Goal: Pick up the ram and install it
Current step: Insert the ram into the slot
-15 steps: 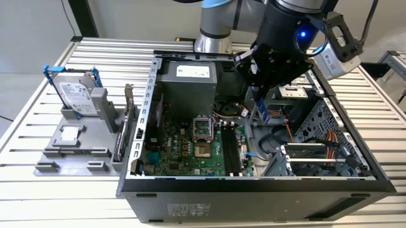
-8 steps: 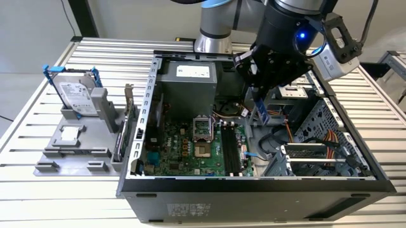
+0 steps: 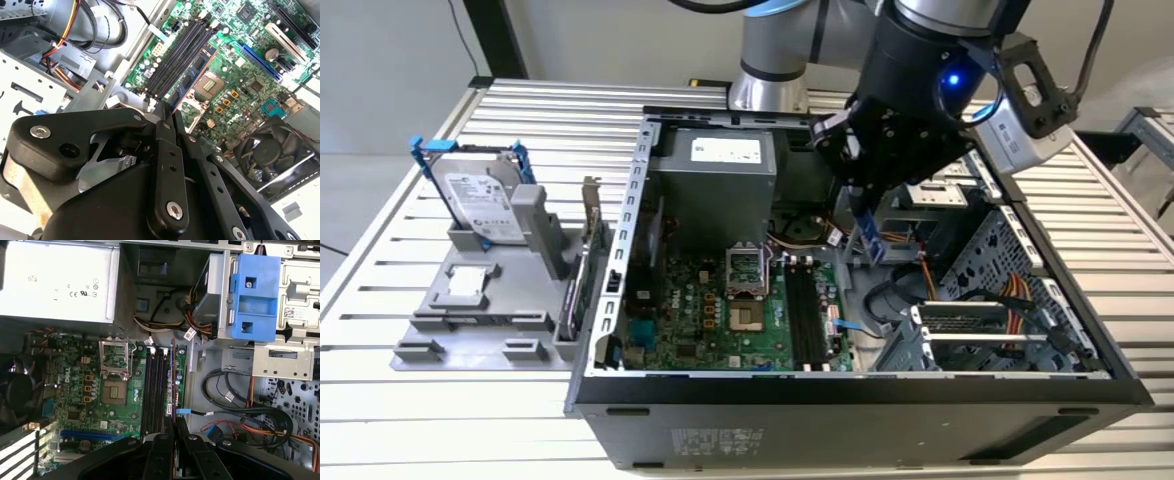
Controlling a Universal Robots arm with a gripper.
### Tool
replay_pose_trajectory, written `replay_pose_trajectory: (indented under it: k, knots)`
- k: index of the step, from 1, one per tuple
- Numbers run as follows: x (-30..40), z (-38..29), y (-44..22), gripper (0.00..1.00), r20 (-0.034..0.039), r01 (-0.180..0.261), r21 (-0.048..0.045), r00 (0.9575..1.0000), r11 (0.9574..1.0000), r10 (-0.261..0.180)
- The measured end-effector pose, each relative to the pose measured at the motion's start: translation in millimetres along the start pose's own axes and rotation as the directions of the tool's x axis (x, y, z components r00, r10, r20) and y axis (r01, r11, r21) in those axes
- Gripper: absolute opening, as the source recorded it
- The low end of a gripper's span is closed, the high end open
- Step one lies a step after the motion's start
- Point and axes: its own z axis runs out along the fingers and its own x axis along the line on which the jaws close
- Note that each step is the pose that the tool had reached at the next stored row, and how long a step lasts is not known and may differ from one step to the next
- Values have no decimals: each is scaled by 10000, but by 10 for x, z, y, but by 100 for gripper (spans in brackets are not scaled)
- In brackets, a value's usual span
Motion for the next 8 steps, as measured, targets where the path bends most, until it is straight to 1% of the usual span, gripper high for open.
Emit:
replay_pose_trajectory:
  k: [8]
  knots:
    - [0,32,-2,0,1,0,-2,10000,10000,0]
